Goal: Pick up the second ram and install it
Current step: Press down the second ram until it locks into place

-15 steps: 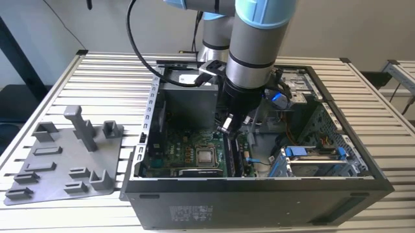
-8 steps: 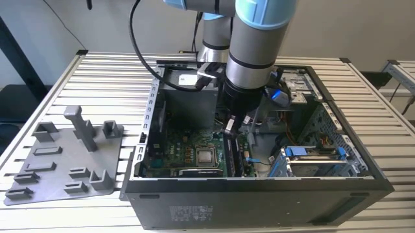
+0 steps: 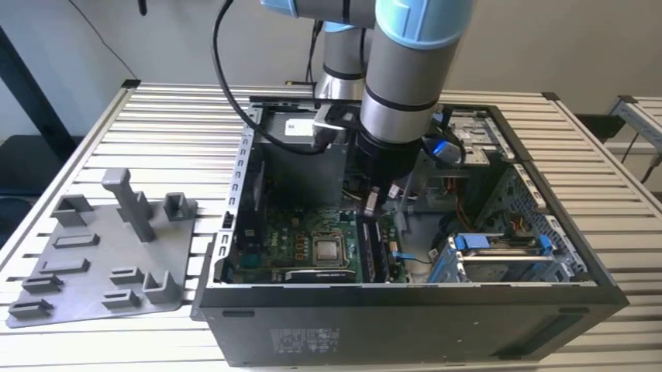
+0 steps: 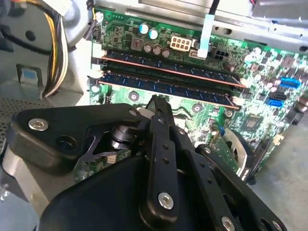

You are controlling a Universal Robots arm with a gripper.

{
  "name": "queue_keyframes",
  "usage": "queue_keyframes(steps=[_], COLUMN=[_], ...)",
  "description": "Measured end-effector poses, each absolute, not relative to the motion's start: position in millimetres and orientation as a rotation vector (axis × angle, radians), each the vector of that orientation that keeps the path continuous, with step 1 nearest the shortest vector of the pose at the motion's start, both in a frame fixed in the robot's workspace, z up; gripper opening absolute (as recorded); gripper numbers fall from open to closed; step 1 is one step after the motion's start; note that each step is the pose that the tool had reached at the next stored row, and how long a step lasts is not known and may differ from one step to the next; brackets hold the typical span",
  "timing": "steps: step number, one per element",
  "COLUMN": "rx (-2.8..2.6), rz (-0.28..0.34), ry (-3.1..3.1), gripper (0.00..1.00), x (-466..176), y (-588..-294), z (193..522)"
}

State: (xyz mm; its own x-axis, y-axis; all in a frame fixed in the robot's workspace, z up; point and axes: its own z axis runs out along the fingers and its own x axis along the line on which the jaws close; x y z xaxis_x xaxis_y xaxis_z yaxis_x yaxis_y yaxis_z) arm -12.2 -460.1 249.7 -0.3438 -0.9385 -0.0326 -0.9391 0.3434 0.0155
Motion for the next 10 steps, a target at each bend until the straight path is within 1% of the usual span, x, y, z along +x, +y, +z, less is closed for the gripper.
queue_keyframes(steps=[10], rx=[-1.987], rz=[0.051], ry=[2.413], gripper=[0.11], x=[-12.2], y=[-460.1], z=[247.4])
